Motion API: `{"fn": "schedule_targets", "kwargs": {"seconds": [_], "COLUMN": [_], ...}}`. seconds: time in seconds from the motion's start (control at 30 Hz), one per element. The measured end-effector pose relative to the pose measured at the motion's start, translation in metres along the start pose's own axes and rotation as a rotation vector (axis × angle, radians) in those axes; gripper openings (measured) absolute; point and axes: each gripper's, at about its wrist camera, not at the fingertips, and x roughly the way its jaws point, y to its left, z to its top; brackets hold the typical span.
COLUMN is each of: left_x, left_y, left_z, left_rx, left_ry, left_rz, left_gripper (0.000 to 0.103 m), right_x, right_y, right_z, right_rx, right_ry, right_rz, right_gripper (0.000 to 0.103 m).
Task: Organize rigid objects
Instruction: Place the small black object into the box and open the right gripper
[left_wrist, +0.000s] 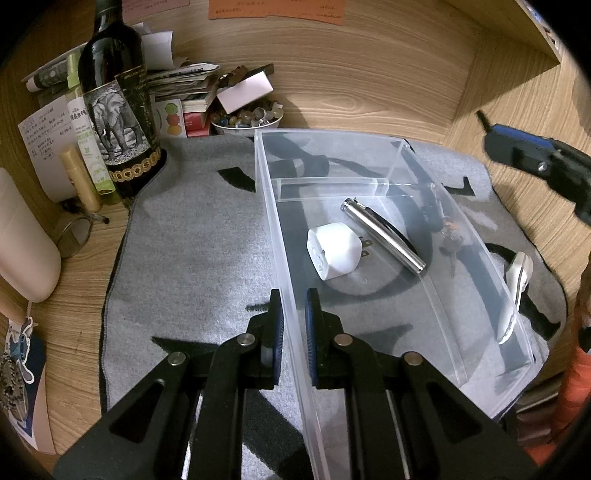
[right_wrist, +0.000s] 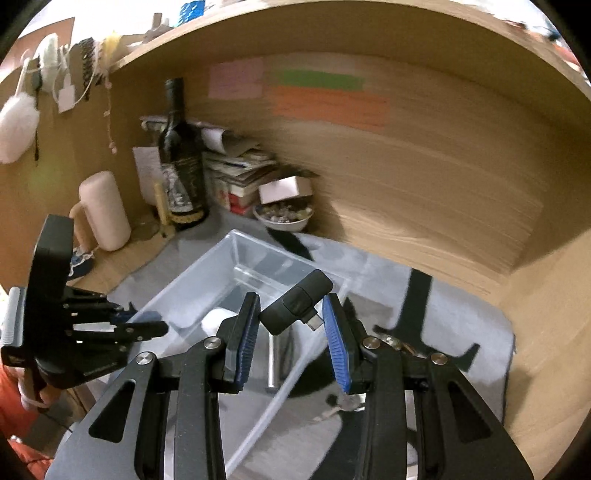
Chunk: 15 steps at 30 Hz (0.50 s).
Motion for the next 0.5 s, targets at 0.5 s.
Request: {"fn": "schedule_targets", "kwargs": {"seconds": [0.5], "left_x": [-0.001], "left_y": [-0.001], "left_z": [0.000], "left_rx": [0.002], "left_ry": [0.000], "left_rz": [0.001], "left_gripper": [0.010], "right_x": [0.066], "right_y": [0.029], "right_z": [-0.021], "right_rx": [-0.069], "right_ry": [0.217], "right_rz": [0.062], "right_gripper": [0.032]}}
